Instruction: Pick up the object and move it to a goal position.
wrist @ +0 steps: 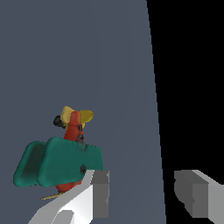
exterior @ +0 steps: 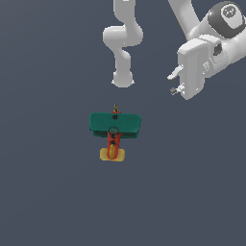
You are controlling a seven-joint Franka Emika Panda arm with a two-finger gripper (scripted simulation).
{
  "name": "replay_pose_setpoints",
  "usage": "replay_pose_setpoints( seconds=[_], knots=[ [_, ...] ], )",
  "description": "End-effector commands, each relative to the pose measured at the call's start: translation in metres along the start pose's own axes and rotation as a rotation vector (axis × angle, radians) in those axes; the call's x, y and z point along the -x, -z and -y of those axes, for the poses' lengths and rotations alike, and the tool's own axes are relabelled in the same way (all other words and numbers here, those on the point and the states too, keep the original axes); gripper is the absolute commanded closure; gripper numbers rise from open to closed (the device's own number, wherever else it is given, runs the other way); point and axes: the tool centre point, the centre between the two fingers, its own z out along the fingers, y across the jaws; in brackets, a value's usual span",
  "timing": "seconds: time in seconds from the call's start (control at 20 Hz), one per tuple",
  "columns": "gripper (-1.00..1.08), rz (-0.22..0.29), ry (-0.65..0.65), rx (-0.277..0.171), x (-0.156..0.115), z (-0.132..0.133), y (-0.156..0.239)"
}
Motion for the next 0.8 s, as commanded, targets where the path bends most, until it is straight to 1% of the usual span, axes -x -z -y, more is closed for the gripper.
replay_pose_setpoints(
  seconds=[0.0, 0.4, 0.75],
  knots=[
    [-0.20, 0.013, 0.025, 0.026, 0.000, 0.013, -0.009],
    [-0.20, 0.060, 0.109, 0.099, 0.006, 0.057, -0.044],
    [-0.20, 0.107, 0.189, 0.153, 0.016, 0.097, -0.079]
  ],
)
